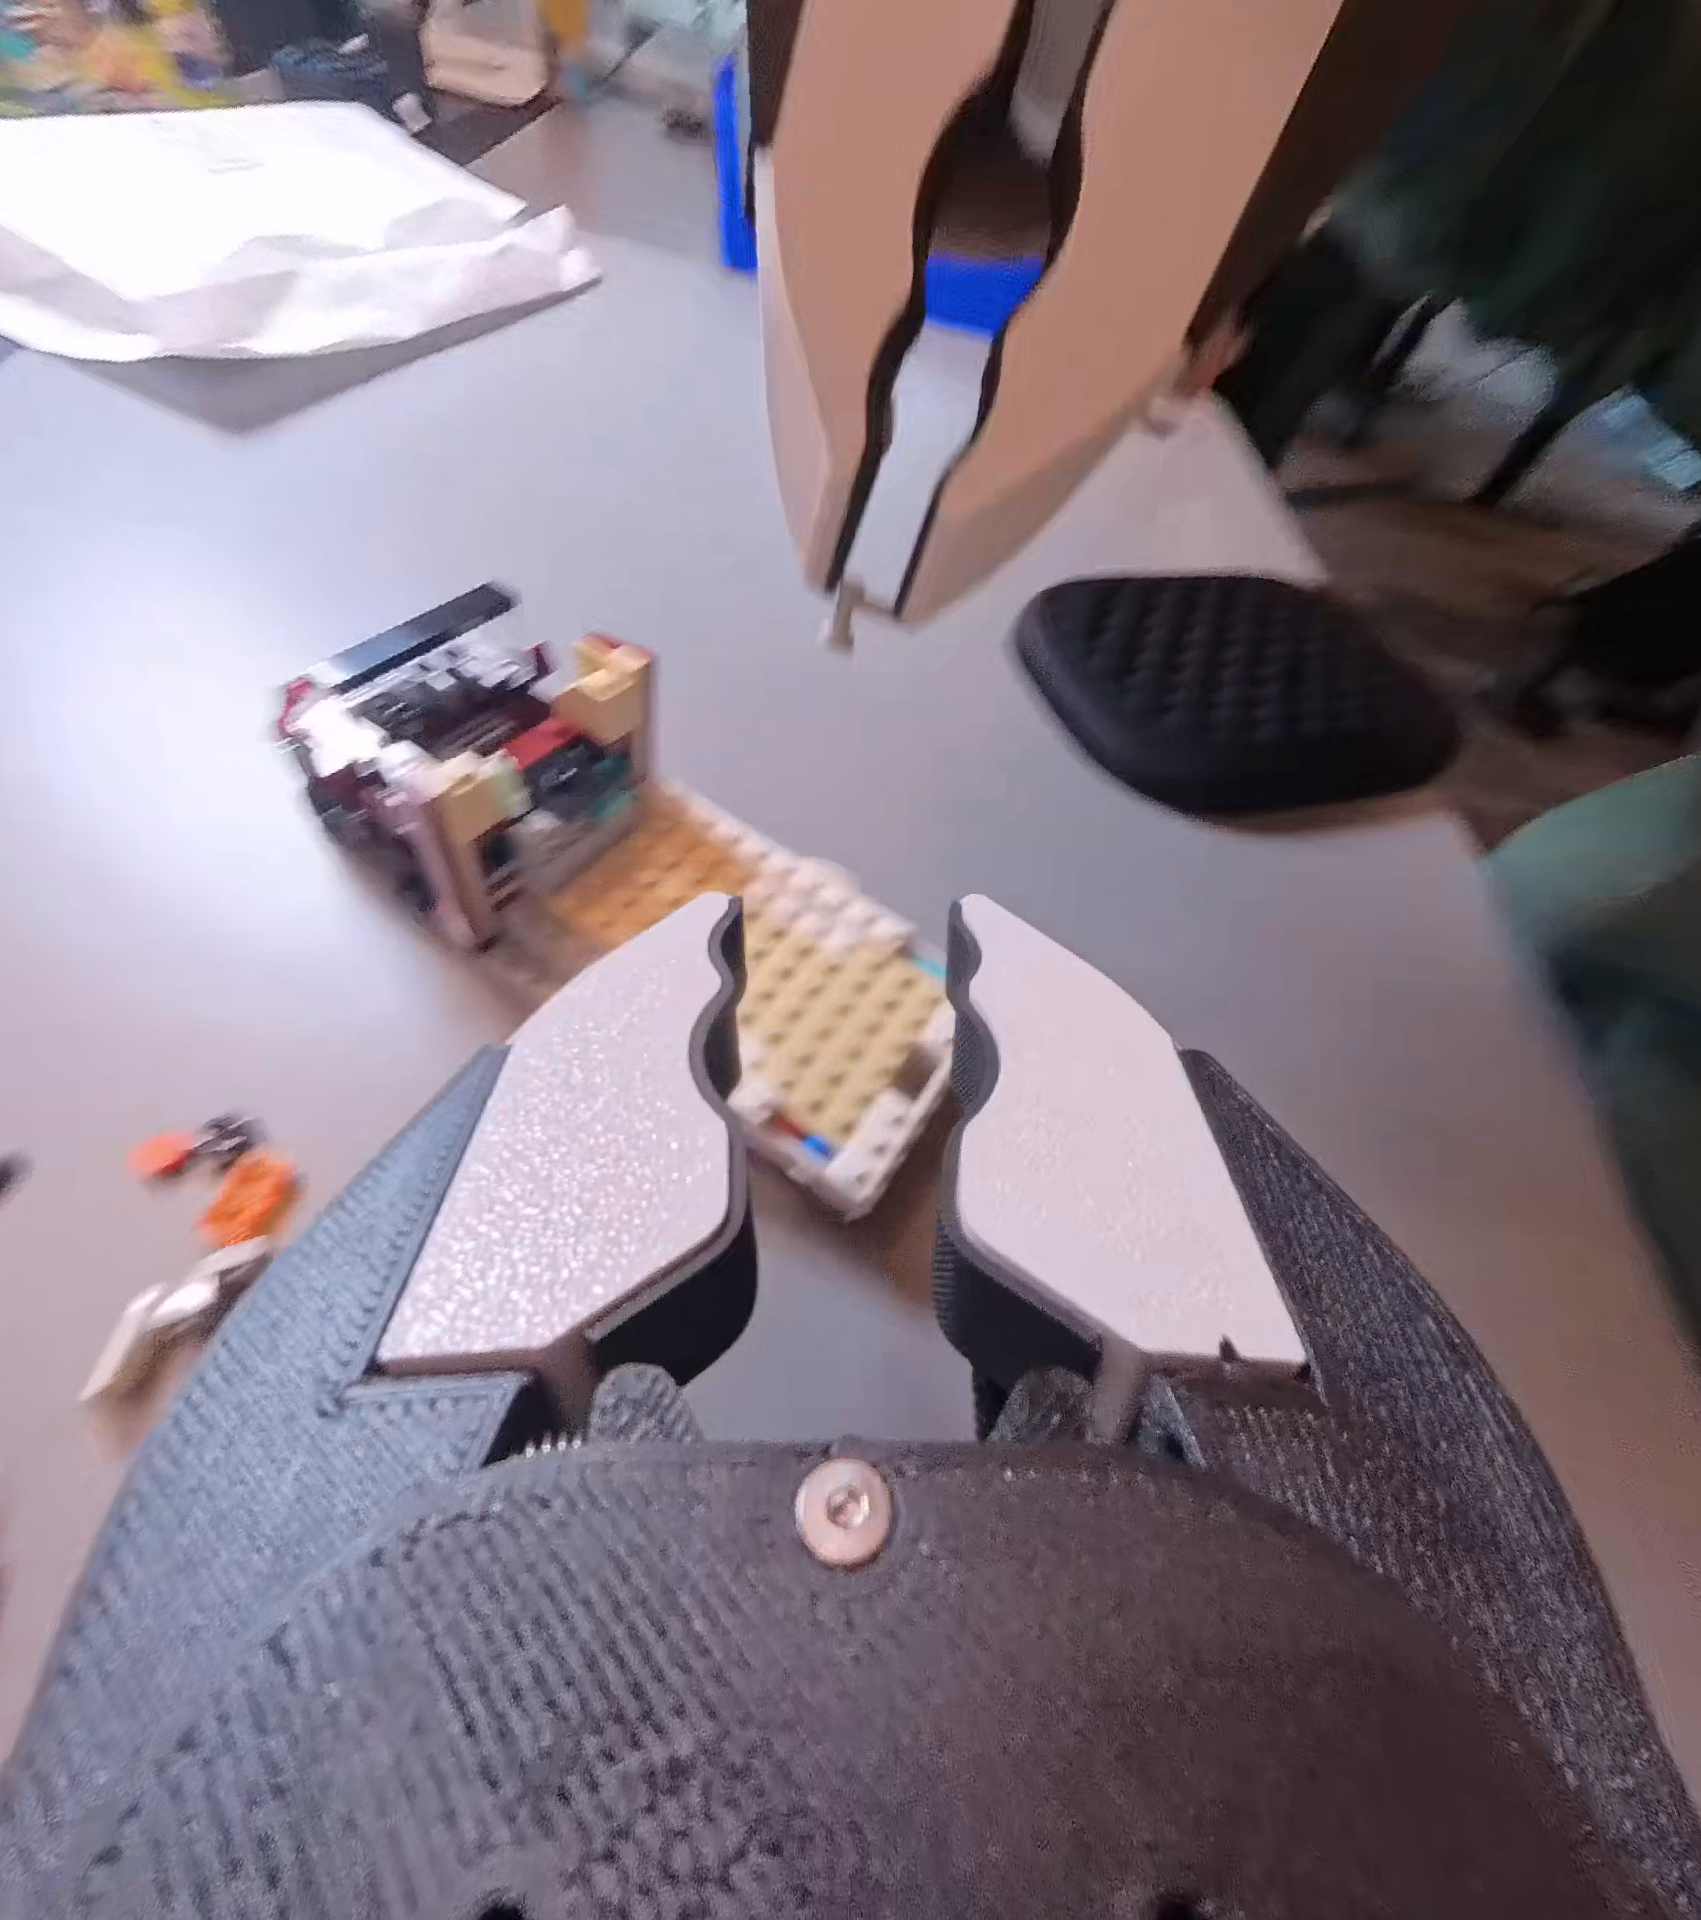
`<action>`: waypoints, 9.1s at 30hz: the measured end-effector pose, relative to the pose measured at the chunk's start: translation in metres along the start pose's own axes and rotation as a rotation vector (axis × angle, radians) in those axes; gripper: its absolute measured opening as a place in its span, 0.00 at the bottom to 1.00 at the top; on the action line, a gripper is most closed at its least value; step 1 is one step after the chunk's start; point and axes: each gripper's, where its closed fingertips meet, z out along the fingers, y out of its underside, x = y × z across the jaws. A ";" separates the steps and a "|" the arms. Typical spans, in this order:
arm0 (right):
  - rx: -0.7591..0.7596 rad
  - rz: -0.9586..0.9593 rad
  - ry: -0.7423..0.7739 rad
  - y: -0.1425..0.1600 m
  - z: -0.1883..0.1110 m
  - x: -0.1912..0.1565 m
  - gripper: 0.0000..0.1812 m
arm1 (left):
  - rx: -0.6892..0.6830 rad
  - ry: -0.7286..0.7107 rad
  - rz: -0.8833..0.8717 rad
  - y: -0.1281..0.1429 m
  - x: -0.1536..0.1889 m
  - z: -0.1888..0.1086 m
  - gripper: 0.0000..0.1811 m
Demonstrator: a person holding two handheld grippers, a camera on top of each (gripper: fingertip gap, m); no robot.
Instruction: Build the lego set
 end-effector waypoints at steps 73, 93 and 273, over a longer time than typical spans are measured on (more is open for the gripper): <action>-0.439 0.248 -0.031 0.038 0.035 0.049 0.05 | -0.247 -0.076 0.002 0.046 -0.003 0.017 0.30; -0.494 0.333 -0.132 0.043 0.039 0.049 0.02 | -0.245 -0.078 -0.001 0.046 -0.003 0.018 0.29; -0.264 0.240 0.010 0.050 0.032 0.046 0.01 | -0.213 -0.064 -0.039 0.046 0.005 0.022 0.26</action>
